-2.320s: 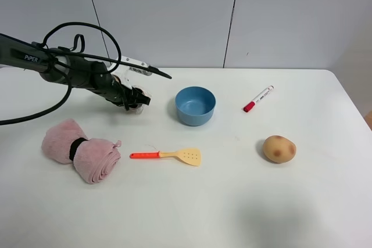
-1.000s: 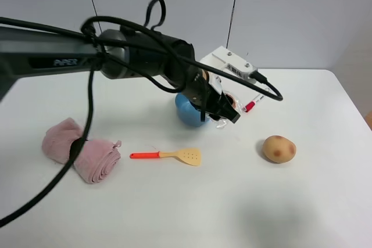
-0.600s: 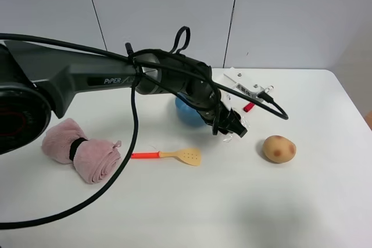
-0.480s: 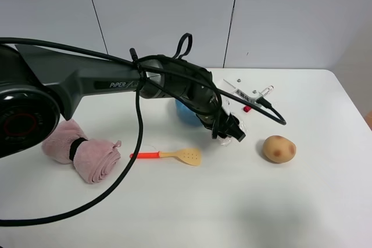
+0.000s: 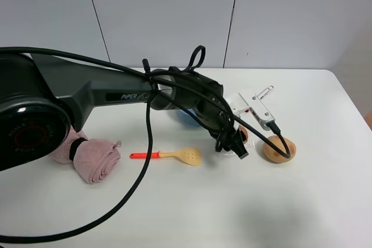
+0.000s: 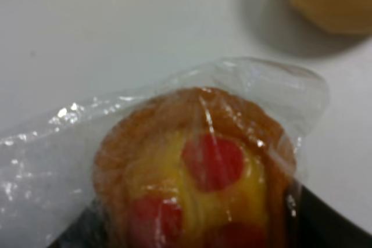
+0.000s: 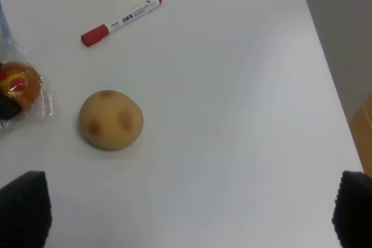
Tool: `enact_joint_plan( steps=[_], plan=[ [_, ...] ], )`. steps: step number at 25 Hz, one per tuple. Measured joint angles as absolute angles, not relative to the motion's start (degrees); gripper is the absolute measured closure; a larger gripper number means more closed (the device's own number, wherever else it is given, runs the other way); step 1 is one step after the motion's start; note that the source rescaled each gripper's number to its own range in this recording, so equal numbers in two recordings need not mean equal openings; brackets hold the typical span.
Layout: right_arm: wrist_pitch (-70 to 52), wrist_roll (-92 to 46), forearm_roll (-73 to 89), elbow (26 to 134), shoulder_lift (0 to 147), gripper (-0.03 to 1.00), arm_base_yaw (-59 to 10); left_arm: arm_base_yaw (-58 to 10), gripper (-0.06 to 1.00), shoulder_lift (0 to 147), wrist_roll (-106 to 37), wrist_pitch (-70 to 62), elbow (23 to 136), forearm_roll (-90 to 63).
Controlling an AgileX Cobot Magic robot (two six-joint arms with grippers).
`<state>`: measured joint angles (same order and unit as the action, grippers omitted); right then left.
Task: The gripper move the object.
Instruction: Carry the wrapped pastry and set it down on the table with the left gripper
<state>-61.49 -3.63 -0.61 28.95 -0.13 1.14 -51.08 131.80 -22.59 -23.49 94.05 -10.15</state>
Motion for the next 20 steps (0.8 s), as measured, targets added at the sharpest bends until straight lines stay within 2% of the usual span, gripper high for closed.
enact_joint_plan(
  steps=[12, 13, 16, 17, 20],
  plan=[
    [-61.5, -3.6, -0.6, 29.0, -0.1, -0.03, 1.1, -51.5, 0.93, 132.7, -22.8, -22.1, 94.1, -10.4],
    [-61.5, -3.6, -0.6, 29.0, -0.1, -0.03, 1.1, -51.5, 0.86, 132.7, -22.8, -22.1, 94.1, -10.4],
    [-61.5, -3.6, -0.6, 29.0, -0.1, -0.03, 1.1, -51.5, 0.52, 132.7, -22.8, -22.1, 94.1, -10.4],
    [-61.5, -3.6, -0.6, 29.0, -0.1, -0.03, 1.1, -51.5, 0.45, 132.7, -22.8, -22.1, 94.1, -10.4],
    [-61.5, -3.6, -0.6, 29.0, -0.1, -0.03, 1.1, -51.5, 0.35, 132.7, -22.8, -22.1, 94.1, -10.4]
  ],
)
